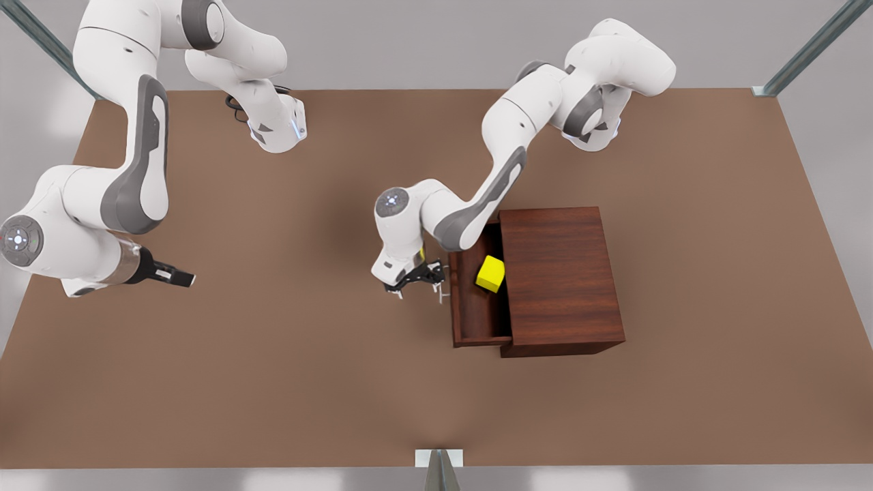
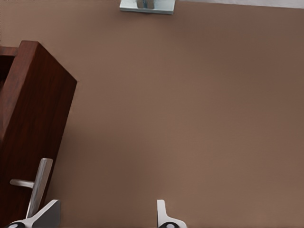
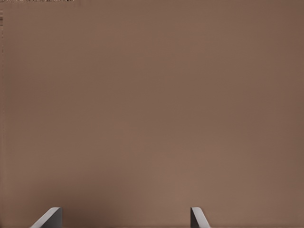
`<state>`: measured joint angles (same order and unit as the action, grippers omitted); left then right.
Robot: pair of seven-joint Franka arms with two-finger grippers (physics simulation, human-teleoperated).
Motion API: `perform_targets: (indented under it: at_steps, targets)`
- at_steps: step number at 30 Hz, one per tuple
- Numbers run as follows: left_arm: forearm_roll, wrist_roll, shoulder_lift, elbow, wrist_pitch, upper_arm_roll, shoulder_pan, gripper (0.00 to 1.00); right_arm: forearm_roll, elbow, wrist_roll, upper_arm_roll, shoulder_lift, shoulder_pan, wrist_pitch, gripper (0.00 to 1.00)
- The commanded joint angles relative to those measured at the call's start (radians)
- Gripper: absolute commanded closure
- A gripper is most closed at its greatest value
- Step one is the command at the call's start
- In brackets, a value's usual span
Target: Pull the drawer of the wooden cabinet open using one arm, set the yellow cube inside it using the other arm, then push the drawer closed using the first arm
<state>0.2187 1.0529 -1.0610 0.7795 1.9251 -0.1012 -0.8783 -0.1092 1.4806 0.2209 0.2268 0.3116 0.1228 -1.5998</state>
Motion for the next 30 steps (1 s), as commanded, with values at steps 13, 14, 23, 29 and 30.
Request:
perform_targets:
  at_steps: [13,14,23,29,30]
  targets:
    - [-0.065,-0.320,0.041,0.040,-0.075,0.000,0.088,0.00,-0.004,-0.002,0.049,0.000,0.000,0.000,-0.014,0.00]
    - [-0.065,-0.326,0.041,0.041,-0.077,0.000,0.093,0.00,-0.004,-0.002,0.049,0.000,0.000,0.000,-0.014,0.00]
    - [-0.117,-0.363,0.055,0.069,-0.121,0.000,0.110,0.00,-0.003,-0.002,0.049,0.000,0.000,0.000,-0.014,0.00]
    - [-0.148,-0.416,0.085,0.099,-0.216,0.000,0.127,0.00,-0.004,-0.002,0.049,0.000,0.000,0.000,-0.014,0.00]
    - [-0.148,-0.431,0.085,0.099,-0.218,0.000,0.128,0.00,-0.004,-0.002,0.049,0.000,0.000,0.000,-0.014,0.00]
